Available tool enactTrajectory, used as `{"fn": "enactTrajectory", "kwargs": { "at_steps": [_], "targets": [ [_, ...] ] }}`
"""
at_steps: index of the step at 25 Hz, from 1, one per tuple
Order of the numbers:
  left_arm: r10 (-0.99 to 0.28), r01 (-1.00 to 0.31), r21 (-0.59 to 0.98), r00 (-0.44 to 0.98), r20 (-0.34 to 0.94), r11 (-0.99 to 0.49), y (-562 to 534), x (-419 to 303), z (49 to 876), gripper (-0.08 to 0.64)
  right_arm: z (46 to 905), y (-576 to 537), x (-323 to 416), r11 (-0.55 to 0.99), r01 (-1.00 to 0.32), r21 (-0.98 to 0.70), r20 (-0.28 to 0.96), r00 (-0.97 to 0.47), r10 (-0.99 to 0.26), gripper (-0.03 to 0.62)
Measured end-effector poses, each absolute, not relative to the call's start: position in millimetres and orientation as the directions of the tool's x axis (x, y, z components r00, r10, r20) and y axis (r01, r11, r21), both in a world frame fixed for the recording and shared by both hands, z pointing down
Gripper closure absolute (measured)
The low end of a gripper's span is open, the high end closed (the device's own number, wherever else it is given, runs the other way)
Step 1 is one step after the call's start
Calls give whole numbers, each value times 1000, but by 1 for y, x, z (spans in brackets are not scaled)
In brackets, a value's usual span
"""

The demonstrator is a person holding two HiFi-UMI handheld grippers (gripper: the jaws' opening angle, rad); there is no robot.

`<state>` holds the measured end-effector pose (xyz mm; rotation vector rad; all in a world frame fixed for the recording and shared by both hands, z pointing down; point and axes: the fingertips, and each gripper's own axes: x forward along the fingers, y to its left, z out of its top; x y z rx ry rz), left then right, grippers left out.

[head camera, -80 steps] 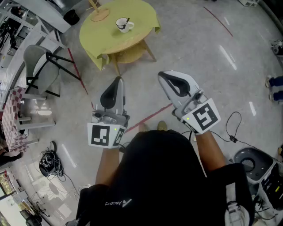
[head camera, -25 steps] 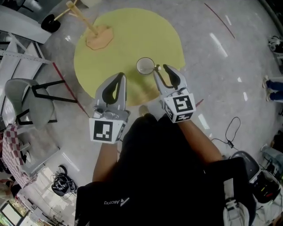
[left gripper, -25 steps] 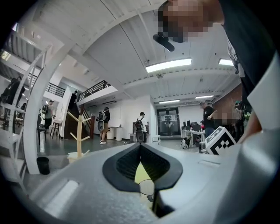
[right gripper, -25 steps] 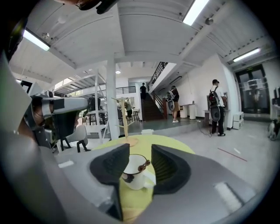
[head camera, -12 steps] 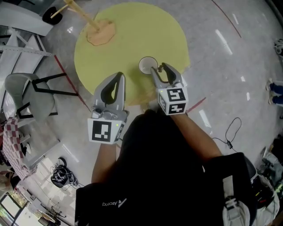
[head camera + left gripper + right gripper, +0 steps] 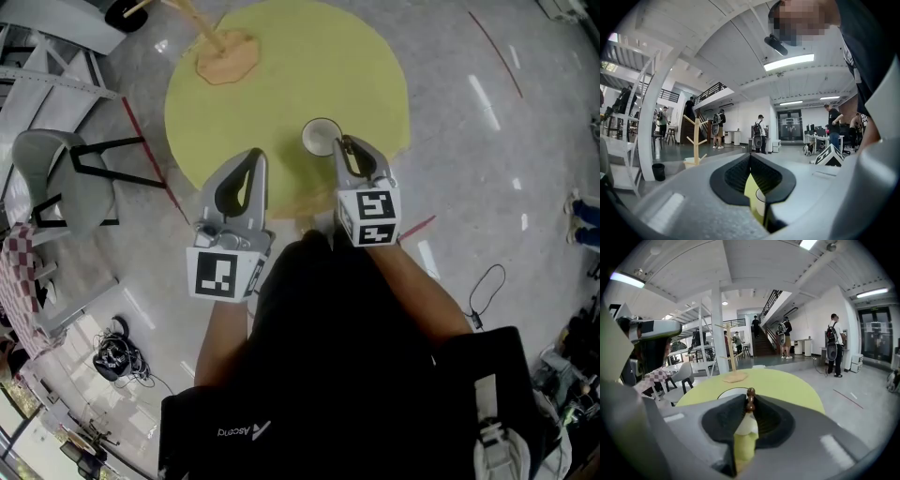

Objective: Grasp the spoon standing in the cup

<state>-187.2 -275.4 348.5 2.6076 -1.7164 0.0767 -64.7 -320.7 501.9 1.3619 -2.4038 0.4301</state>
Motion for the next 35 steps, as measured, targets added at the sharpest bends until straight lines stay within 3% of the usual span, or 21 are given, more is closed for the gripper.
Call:
{"fn": "enactTrajectory", "kwargs": {
  "at_steps": [16,24,35],
  "targets": [
    [-931,-931,-25,364,-16,-364,-257,-178,324,548,391,-303,-78,723,-685,93,262,-684,-681,540],
    [-932,-934,-37,358,-64,-356,-254,-169,300,548,322,-293,-72,773,-632,61,171,-756,-632,540],
    [-937,-942,-54,335,-97,-331,-239,-168,278,548,289,-275,-53,796,-604,36,138,-786,-602,541]
  ]
}}
